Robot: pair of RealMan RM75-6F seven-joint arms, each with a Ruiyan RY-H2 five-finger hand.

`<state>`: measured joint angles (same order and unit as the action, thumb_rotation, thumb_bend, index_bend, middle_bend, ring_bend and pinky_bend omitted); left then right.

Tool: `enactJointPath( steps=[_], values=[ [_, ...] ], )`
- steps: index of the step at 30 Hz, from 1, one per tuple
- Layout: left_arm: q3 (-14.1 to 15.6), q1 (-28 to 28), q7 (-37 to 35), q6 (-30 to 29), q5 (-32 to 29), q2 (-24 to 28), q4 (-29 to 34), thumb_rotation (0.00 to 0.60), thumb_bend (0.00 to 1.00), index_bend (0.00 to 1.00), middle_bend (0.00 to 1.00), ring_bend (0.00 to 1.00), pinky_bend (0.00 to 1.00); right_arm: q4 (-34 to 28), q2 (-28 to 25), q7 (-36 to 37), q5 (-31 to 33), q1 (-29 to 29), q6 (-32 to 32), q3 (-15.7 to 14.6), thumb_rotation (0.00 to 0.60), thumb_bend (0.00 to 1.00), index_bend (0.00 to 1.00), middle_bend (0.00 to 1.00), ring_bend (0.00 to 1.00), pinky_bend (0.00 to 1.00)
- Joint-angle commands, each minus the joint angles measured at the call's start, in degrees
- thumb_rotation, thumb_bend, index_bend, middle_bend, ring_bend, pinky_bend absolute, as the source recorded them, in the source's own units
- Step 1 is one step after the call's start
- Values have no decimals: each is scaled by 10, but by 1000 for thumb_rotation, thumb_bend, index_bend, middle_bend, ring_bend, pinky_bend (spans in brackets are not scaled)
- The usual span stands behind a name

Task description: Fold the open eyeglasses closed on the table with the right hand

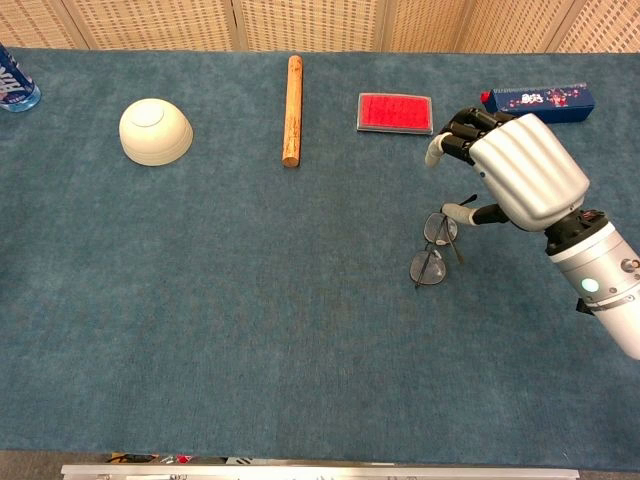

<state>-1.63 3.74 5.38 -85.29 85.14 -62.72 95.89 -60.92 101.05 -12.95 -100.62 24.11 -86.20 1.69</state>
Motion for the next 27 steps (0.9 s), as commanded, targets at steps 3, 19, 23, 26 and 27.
enactJointPath(
  steps=[3, 19, 23, 26, 27],
  values=[
    [0, 0, -1, -1, 1, 1, 1, 600, 444, 419, 338, 146, 319, 12, 5, -1, 10, 1, 8, 4, 600, 38, 456, 459, 281, 474],
    [0, 0, -7, 0, 0, 3, 1, 600, 445, 420, 338, 146, 319, 61, 28, -2, 39, 6, 41, 8, 600, 37, 456, 459, 280, 474],
    [0, 0, -7, 0, 0, 4, 1, 600, 445, 420, 338, 146, 319, 68, 31, -6, 45, 6, 49, 7, 600, 38, 456, 459, 281, 474],
    [0, 0, -7, 0, 0, 4, 1, 600, 444, 420, 338, 146, 319, 73, 34, -8, 49, 5, 54, 6, 600, 38, 456, 459, 281, 474],
    [0, -1, -7, 0, 0, 4, 1, 600, 444, 420, 338, 146, 319, 74, 34, -8, 50, 5, 55, 6, 600, 38, 456, 459, 280, 474]
  ],
)
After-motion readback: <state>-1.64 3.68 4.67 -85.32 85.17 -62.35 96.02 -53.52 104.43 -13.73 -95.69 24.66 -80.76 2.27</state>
